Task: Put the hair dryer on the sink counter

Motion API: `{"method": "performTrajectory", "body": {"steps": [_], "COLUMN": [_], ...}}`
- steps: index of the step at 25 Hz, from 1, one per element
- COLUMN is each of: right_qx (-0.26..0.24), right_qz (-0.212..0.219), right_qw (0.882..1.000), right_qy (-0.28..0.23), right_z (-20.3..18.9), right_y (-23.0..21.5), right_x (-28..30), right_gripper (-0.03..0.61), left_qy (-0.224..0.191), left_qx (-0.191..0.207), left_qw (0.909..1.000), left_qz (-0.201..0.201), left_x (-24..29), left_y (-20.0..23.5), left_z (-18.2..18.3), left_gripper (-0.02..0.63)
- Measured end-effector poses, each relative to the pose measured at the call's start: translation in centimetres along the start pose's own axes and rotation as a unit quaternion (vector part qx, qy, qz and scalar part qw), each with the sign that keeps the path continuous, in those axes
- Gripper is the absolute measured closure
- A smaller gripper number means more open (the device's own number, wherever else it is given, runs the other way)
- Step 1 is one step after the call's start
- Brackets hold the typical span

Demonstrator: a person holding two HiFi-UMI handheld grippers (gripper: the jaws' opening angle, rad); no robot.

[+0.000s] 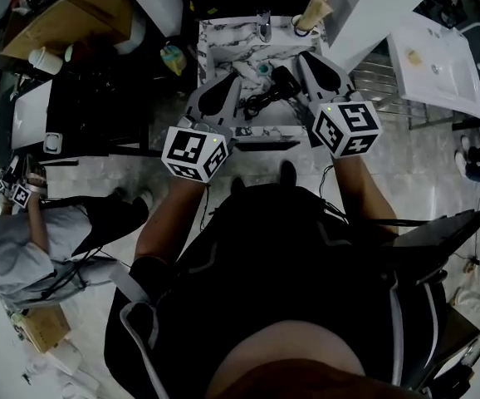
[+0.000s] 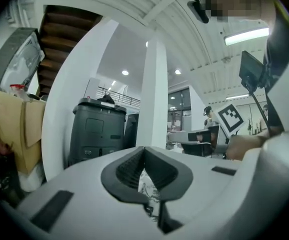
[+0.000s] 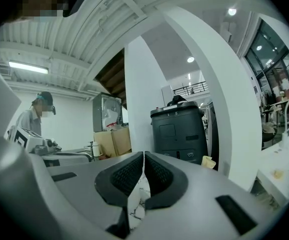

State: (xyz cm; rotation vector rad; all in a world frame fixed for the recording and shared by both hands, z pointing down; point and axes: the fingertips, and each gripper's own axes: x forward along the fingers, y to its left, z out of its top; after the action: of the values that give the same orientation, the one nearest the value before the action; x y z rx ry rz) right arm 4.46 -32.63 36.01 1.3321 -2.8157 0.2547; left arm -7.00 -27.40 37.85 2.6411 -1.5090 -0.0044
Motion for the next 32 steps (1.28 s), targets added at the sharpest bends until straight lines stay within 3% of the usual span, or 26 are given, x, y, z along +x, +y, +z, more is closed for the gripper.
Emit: {"method": "performTrajectory", "body": {"steps": [4,9,14,18,24,32], "right_qx": [-0.003,0.000,-0.025,-0.023,-0.033,-0.031], "right_qz": [0.006,0.014,0.024,0.015,-0.012,-0.004], "right_qw": [1.000,1.000,0.999,1.000,0.999,0.999], "right_qy": [-0.006,-0.004,-0.010,-0.008,-0.027,-0.018], "right_z": [0.5,0.6,0.8,0.9,2.5,2.3], "right_y": [1.0,1.7,2.4,1.9,0.6,0.4], "right_x": [0.4,0.7,1.0,1.3,1.0,1.8], "right_gripper": [0.554,0.554,0.554,0.554,0.555,0.555], "left_qy": [-0.020,-0.017,-0.027,-0.041,-0.026,-0.014], "left_qx": [-0.016,-0.019,-0.018,0.009,0.013,0.014], "left_qw": [0.9995,0.9981,0.9917,0.9899,0.9898,0.9922], "left_qz": [0.021,0.057,0.124,0.135,0.140,0.123], "left_x": [-1.7,-2.6,-3.7,-3.9,-2.8,-1.8], "left_y": [1.0,2.5,5.2,5.8,5.8,4.8], "left_z": [2.0,3.0,5.4,7.1,6.5,5.7], "left_gripper": [0.607,0.607,0.609,0.609,0.609,0.609]}}
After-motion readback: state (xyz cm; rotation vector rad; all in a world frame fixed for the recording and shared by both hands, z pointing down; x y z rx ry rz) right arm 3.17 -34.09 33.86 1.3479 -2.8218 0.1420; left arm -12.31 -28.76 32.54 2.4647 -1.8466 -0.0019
